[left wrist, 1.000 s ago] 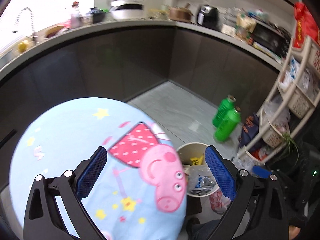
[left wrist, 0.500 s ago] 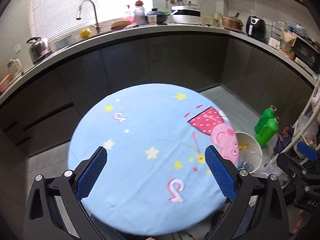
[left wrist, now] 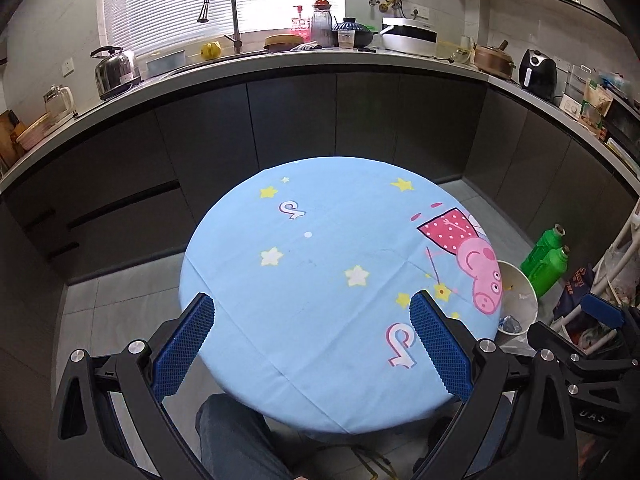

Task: Collect trash

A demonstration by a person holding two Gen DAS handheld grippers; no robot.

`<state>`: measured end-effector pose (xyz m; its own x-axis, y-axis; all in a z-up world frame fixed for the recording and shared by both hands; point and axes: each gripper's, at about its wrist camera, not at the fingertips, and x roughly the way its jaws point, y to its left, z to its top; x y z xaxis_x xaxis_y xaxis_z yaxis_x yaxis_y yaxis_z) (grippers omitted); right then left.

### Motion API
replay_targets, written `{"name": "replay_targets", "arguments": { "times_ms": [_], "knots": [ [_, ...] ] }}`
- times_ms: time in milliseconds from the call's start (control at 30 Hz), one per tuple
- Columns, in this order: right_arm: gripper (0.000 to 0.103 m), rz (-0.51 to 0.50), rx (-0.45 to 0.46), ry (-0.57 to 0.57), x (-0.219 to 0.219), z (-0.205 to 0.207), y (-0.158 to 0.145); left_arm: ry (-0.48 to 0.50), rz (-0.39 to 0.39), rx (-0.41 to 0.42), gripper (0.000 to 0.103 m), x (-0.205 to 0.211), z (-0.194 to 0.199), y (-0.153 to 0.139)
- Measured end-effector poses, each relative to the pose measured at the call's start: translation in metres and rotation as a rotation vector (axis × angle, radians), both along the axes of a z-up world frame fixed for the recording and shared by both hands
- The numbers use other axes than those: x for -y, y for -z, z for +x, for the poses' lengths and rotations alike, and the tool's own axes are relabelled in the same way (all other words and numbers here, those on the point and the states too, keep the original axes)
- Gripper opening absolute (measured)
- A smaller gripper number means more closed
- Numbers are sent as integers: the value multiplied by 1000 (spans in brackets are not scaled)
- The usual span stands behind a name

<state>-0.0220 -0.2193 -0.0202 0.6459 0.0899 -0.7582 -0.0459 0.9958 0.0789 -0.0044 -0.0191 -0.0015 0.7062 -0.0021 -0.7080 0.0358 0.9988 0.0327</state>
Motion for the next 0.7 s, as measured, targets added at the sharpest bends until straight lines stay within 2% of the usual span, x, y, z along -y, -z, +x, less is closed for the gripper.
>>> {"name": "replay_targets", "arguments": {
  "times_ms": [100,700],
  "knots": [
    [100,-7,2,0,0,-1,-2,7,-21,-6,95,-1,0,-1],
    [100,-13,6,23,9,-3,-8,16,-22,1,95,5,-4,-8]
  ]
}}
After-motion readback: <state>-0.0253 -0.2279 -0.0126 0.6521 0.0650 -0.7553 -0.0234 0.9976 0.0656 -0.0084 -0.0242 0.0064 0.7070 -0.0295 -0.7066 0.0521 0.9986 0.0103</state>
